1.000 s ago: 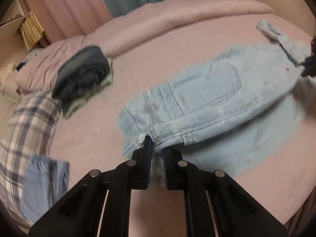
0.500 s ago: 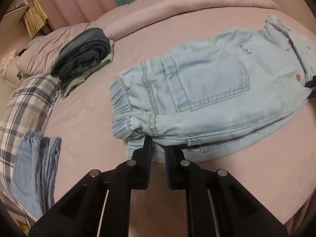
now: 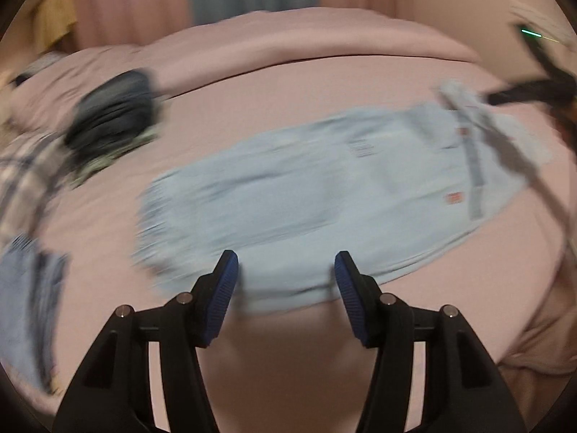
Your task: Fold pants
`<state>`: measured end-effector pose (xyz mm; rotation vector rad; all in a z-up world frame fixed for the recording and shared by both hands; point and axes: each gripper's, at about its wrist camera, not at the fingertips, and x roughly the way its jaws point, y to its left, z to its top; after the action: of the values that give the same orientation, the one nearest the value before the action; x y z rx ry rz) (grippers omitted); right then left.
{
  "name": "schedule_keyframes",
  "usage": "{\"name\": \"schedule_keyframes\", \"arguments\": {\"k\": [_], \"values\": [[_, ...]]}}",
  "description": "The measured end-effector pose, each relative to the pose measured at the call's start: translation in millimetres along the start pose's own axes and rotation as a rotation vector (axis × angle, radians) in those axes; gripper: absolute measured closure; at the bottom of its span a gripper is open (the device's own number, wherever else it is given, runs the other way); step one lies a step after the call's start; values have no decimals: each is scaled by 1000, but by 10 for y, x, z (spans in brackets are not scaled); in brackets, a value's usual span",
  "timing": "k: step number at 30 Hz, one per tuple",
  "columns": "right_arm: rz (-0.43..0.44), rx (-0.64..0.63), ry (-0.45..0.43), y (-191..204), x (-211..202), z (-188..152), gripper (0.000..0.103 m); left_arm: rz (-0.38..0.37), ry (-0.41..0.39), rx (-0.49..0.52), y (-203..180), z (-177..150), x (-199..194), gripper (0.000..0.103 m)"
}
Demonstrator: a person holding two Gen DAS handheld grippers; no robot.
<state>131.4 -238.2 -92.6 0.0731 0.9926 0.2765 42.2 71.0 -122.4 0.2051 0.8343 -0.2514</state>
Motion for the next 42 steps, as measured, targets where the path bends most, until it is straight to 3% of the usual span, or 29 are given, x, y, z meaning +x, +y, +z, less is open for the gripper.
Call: {"name": "schedule_keyframes", "arguments": {"k": [2, 5, 9, 12, 14, 15, 17, 19, 21, 25, 29, 32, 34, 36, 38, 42], "values": [[-59, 115, 37, -314, 142, 222, 47, -110, -11, 43, -357, 167, 129, 48], [-76, 219, 80, -580, 362, 502, 47, -232, -9, 94, -803, 374, 322, 48], [-142, 214, 144, -577, 674, 823, 45, -355, 32, 149, -1352, 618, 645, 48], [-227, 200, 220, -534, 999, 1020, 43, -373, 72, 197, -1639, 707, 842, 50], [-276, 166, 271, -491, 1206, 1073, 44, -362, 96, 231, -1769, 716, 934, 62], [-296, 147, 282, -487, 1277, 1088, 48, -355, 103, 247, -1815, 715, 967, 74], [-324, 105, 276, -492, 1371, 1099, 76, -350, 101, 242, -1832, 728, 984, 80], [-271, 124, 237, -540, 1311, 1113, 97, -371, 106, 209, -1810, 756, 980, 93], [-193, 187, 144, -665, 1058, 1071, 98, -384, 104, 198, -1771, 757, 947, 93], [-68, 273, -98, -876, 326, 746, 98, -377, 91, 237, -1836, 715, 865, 93], [-8, 427, -282, -1212, -279, 21, 97, -363, 86, 270, -1852, 663, 827, 93], [43, 604, -252, -1470, -273, -567, 86, -355, 94, 282, -1867, 669, 868, 93], [40, 689, -219, -1643, -161, -778, 77, -351, 108, 279, -1862, 689, 907, 93], [93, 778, -224, -1774, -113, -971, 71, -342, 116, 281, -1868, 709, 919, 92], [148, 824, -274, -1876, -105, -1024, 62, -329, 122, 287, -1890, 747, 964, 92], [130, 831, -275, -1892, -39, -909, 62, -309, 124, 290, -1923, 772, 991, 92]]}}
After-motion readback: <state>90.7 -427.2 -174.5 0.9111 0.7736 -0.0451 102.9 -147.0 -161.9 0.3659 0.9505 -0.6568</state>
